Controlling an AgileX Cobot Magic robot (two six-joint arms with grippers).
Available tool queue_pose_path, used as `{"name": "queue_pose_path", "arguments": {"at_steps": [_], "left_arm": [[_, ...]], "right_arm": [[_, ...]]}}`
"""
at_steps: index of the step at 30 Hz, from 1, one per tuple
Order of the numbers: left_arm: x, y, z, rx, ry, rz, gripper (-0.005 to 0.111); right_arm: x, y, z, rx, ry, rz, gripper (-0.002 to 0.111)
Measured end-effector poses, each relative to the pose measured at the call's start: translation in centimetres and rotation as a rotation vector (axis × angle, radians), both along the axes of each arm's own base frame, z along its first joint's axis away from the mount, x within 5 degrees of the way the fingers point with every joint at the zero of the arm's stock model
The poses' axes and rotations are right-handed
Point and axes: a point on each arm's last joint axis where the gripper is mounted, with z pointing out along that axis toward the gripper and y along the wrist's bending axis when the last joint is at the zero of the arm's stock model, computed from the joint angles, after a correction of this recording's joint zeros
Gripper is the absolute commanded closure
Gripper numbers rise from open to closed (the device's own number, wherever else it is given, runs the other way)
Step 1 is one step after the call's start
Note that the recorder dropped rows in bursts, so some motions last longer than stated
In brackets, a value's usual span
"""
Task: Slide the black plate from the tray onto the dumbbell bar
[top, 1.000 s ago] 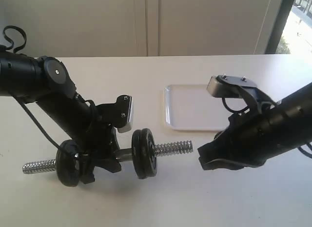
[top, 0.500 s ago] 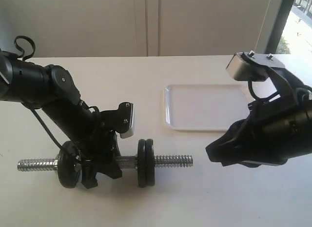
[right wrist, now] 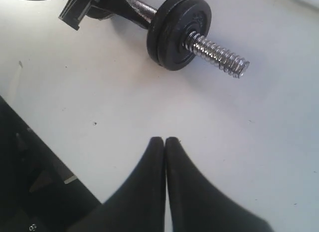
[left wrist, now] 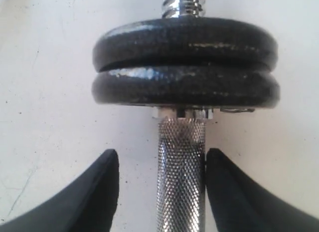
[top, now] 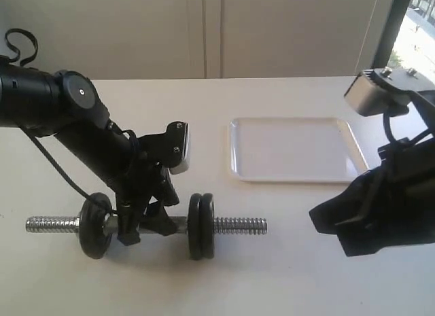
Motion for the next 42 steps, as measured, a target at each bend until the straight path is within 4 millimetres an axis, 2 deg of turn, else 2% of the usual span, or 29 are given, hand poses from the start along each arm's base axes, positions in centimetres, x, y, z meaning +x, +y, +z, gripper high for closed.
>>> {"name": "queue_pose_path", "arguments": {"at_steps": [11,20,23,30,33,36,42], "left_arm": [[0.5,0.6,-0.3,0.081,-0.083,-0.042,0.049],[1.6,0.6,-2.2,0.127,-0.138,-0.028,0.05],[1.7,0.4,-2.5,0.13,-0.144,-0.032,0.057],[1.6,-0.9,-2.6,0.117,-0.216,-0.033,0.093],[1.4,-1.2,-2.6,0.119,-0.219,-0.048,0.102],[1.4,-1.2,-2.6,0.122,-0.216,-0.046,0.107],[1.4,-1.1,-2.6,0.131,-0.197,-0.001,0.107]], "right_arm": [[-0.8,-0.5,0.7,-0.008,-0.054,0.0,0.107],[-1.0,-0.6,0.8,-0.018,-0.068,0.002,0.107],[-1.0,-0.6,0.8,-0.019,-0.068,0.002,0.107],[-1.0,-0.7,0.8,-0.02,-0.069,0.002,0.107],[-1.0,-0.7,0.8,-0.02,-0.069,0.002,0.107],[-1.0,-0.7,0.8,-0.021,-0.067,0.004,0.107],[-1.0,-0.7,0.8,-0.021,-0.065,0.005,0.107]]}}
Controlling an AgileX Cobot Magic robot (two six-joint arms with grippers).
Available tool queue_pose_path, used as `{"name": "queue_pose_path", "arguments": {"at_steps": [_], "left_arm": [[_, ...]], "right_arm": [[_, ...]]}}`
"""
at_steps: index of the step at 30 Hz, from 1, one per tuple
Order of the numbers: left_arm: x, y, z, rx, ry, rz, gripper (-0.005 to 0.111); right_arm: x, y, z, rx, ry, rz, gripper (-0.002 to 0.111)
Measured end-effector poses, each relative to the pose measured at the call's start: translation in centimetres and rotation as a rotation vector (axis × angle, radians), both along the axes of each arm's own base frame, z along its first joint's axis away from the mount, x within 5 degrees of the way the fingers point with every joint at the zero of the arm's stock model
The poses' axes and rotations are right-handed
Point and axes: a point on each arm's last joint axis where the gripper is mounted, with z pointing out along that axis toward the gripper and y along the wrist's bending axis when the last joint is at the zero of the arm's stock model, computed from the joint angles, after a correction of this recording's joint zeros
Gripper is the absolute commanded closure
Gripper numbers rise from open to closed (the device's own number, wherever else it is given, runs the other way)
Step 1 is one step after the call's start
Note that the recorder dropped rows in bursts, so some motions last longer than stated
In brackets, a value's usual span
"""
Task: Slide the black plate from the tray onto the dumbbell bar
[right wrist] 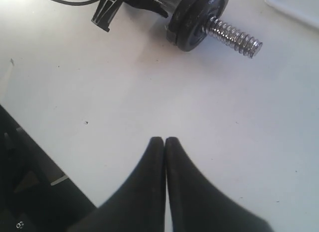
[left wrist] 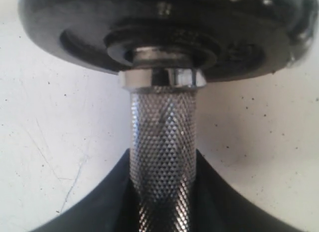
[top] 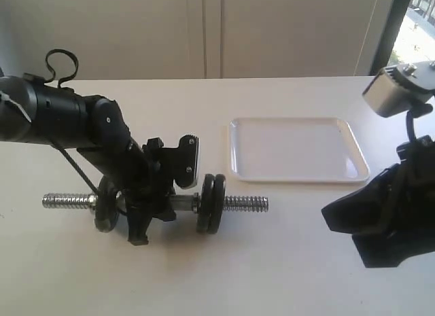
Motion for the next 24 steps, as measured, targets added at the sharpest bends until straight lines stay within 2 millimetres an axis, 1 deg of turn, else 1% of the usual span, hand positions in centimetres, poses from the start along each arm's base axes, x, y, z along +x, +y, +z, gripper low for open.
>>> {"name": "queue_pose_path", "arguments": {"at_steps": [5,8,13,16,17,21,24], "left_arm": [[0.1,0.0,0.5,0.045,0.062,0.027,0.107],[0.1,-0.4,1.0,0.087,0.106,0.002,0.107],[-0.4,-1.5,1.1,0.134,0.115,-0.052,0.107],[-0.6,-2.3,1.5,0.147,0.118,-0.044,0.107],[-0.6,-2.5,1.6,0.159,0.12,-0.046,0.107],[-0.4,-2.9,1.8,0.172,0.126,-0.045,0.107],[-0.5,-3.3,2.0,0.181,0.121,-0.056,0.107]], "right_arm": [[0.0,0.0,0.0,-0.002,0.0,0.001,0.107],[0.0,0.0,0.0,-0.004,-0.001,0.001,0.107],[-0.1,-0.2,0.0,-0.017,0.002,-0.022,0.107],[-0.4,-1.5,0.3,-0.083,-0.039,-0.127,0.107],[-0.8,-2.0,0.6,-0.095,-0.065,-0.169,0.107],[-2.4,-3.1,1.8,-0.083,-0.151,-0.227,0.107],[-3.2,-4.0,2.2,-0.087,-0.184,-0.291,0.107]]}}
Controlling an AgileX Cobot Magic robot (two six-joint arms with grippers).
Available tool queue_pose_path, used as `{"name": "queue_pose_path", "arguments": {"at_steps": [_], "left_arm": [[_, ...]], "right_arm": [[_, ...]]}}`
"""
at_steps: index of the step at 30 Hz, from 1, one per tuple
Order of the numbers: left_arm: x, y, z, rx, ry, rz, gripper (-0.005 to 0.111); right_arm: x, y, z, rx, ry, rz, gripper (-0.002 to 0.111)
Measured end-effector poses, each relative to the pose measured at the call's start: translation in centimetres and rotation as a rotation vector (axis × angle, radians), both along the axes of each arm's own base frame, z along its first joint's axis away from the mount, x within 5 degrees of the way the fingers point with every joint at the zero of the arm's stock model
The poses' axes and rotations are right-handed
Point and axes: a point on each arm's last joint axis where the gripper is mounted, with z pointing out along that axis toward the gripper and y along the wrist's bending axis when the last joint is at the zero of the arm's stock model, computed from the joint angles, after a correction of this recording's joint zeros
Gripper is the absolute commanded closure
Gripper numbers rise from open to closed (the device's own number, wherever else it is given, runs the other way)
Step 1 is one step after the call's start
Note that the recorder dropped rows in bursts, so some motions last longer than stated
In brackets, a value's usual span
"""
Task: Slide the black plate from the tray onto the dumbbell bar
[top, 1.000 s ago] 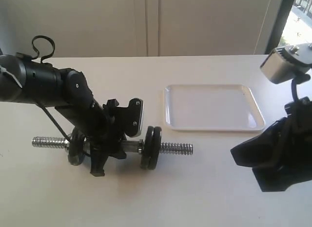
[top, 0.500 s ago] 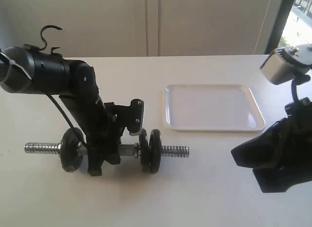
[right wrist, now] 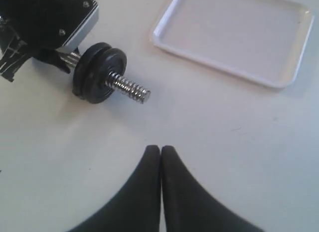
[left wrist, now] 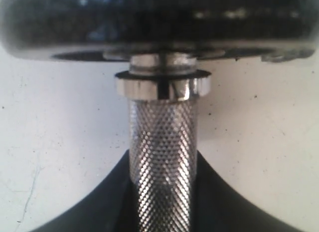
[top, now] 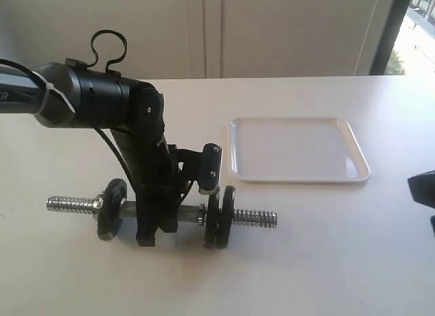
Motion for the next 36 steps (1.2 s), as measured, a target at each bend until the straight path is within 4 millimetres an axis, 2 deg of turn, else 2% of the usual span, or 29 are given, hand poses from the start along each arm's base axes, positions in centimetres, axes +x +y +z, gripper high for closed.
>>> {"name": "queue_pose_path", "arguments": {"at_steps": [7,20,28,36], "left_arm": [[-0.8,-2.0,1.3,-0.008,0.014,-0.015,0.107],[-1.6,-4.4,3.1,-0.04,-0.047,-0.075,0.107],[-1.7,-5.2,3.1,-0.075,-0.087,-0.079,0.107],[-1.6,-7.7,2.2,-0.075,-0.076,-0.102,0.107]], "right_arm": [[-1.1,-1.2,0.5,-0.02,-0.045,-0.08,0.107],[-1.6,-1.4,0.5,-0.025,-0.045,-0.083,0.107],[-2.2,-1.6,0.7,-0.017,-0.064,-0.083,0.107],[-2.4,-1.7,0.8,-0.01,-0.075,-0.086,0.107]]}}
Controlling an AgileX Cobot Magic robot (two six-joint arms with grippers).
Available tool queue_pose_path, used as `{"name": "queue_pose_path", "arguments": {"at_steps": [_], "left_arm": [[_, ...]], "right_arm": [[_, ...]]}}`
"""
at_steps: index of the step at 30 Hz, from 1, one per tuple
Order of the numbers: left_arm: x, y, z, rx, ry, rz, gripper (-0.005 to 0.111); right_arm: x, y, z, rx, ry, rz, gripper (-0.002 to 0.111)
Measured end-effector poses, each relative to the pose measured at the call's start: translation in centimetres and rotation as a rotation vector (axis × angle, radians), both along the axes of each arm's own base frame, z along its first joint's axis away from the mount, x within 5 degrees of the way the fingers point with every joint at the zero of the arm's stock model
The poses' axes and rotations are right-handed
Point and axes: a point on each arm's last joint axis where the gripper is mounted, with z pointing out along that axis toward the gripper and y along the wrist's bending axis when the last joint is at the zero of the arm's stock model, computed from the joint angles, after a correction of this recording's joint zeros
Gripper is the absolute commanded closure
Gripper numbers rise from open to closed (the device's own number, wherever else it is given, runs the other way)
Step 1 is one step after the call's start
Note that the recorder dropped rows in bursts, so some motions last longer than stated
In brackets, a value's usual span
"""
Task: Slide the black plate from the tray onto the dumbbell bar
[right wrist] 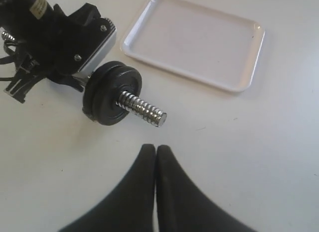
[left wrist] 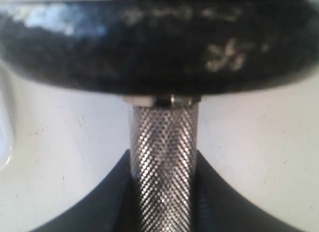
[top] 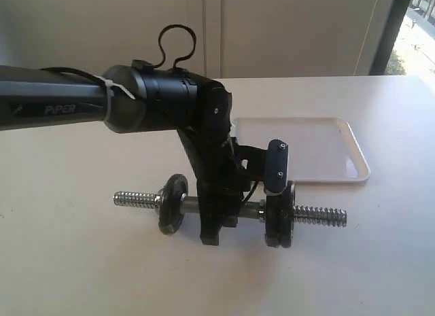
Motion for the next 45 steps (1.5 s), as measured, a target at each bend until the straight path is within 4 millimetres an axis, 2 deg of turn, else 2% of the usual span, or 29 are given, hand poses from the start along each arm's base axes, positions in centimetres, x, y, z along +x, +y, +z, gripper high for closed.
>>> {"name": "queue_pose_path", "arguments": {"at_steps": [15,21,30,41,43,45], "left_arm": [[1.5,-6.0,0.0,-0.039,-0.024,-0.018,0.107],[1.8,-7.7,-0.6,-0.042,-0.02,-0.001,0.107],[3.0,-9.2,-0.6,-0.097,-0.032,0.056,0.107],[3.4,-9.8,-0.5,-0.112,-0.027,0.072,0.107],[3.5,-10.0,-1.4,-0.099,-0.015,0.078,0.107],[3.7,-10.2,-1.4,-0.111,-0.02,0.09,0.107]], "right_arm": [[0.0,0.0,0.0,-0.002,-0.001,-0.002,0.107],[0.0,0.0,0.0,-0.005,-0.004,-0.003,0.107],[0.1,0.0,0.0,-0.003,-0.007,-0.003,0.107],[0.1,0.0,0.1,0.0,-0.015,-0.004,0.107],[0.1,0.0,0.1,0.0,-0.015,-0.004,0.107],[0.1,0.0,0.1,0.0,-0.017,-0.004,0.107]]}}
